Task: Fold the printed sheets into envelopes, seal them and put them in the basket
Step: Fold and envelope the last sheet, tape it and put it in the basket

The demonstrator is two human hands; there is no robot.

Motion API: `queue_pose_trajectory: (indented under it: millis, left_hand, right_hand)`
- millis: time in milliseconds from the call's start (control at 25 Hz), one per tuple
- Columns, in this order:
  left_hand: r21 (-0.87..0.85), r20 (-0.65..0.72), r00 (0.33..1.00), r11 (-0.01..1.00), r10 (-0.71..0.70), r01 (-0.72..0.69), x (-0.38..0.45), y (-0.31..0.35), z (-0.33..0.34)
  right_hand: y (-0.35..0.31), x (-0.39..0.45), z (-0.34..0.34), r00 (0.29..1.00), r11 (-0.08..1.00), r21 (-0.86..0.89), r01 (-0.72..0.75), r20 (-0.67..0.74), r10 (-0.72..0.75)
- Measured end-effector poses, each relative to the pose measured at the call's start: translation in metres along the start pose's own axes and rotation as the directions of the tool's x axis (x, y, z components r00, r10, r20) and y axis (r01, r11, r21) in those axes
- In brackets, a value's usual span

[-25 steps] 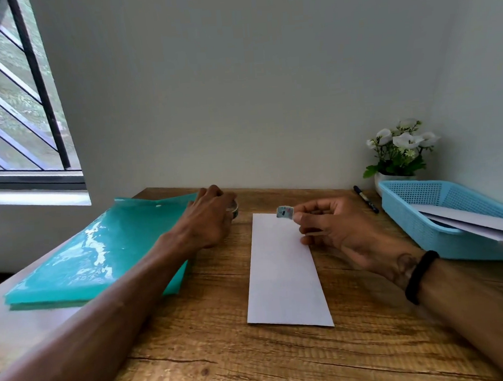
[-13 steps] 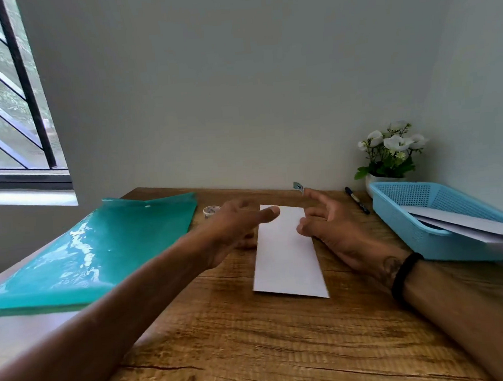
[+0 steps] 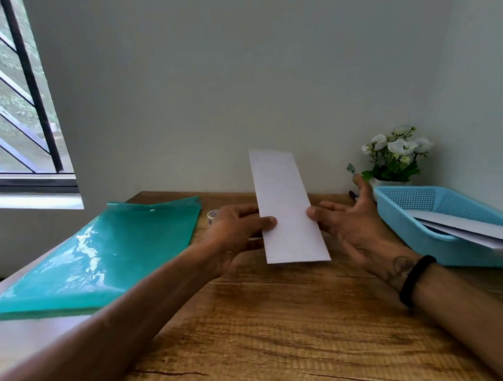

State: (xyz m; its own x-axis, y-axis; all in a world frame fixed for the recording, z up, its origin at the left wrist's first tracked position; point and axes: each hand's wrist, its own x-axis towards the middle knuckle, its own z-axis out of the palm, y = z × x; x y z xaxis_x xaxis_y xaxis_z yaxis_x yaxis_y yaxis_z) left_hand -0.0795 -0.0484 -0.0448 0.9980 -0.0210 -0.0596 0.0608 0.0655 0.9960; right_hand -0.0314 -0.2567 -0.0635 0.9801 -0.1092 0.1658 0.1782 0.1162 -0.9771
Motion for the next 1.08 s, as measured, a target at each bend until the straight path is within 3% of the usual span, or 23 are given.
queue_pose_trajectory:
  millis: [80, 160, 240, 360, 440, 640, 760, 1080]
  left_hand:
    - [-0.114, 0.007, 1.0, 0.993, -0.008, 0.008, 0.0, 0.0, 0.0]
    - [-0.197, 0.113, 0.99, 0.975, -0.083, 0.104, -0.004, -0.001, 0.004]
    - [-0.153, 0.228, 0.962, 0.97, -0.149, 0.187, -0.01, -0.003, 0.01]
    - [-0.138, 0.193, 0.975, 0.98, -0.114, 0.142, -0.006, -0.006, 0.01]
    - [-0.205, 0.111, 0.993, 0.977, -0.043, 0.065, 0.003, -0.005, 0.001]
    - [-0.214, 0.025, 0.999, 0.977, 0.033, -0.027, 0.015, -0.005, -0.018]
    - [-0.174, 0.038, 0.998, 0.984, 0.055, -0.048, 0.014, -0.005, -0.014]
    - [-0.13, 0.125, 0.991, 0.991, 0.043, -0.027, 0.012, -0.005, -0.012]
  right_hand:
    - [-0.003, -0.003, 0.001, 0.999, 0.996, 0.083, 0.033, -0.005, -0.032]
    - [-0.007, -0.007, 0.004, 0.996, 0.988, 0.13, 0.087, -0.045, -0.082]
    - [-0.007, -0.008, 0.007, 0.993, 0.981, 0.157, 0.11, -0.063, -0.101]
    - [-0.009, -0.009, 0.008, 0.995, 0.98, 0.168, 0.104, -0.029, -0.1]
    - [-0.015, -0.009, 0.007, 0.997, 0.991, 0.108, 0.075, -0.006, -0.075]
    - [-0.015, -0.016, 0.006, 0.967, 0.989, -0.14, -0.047, 0.24, 0.08]
    - [-0.012, -0.023, 0.01, 0.968, 0.958, -0.277, 0.077, 0.253, -0.005]
    - [-0.009, -0.028, 0.012, 0.959, 0.885, -0.396, 0.244, 0.233, -0.16]
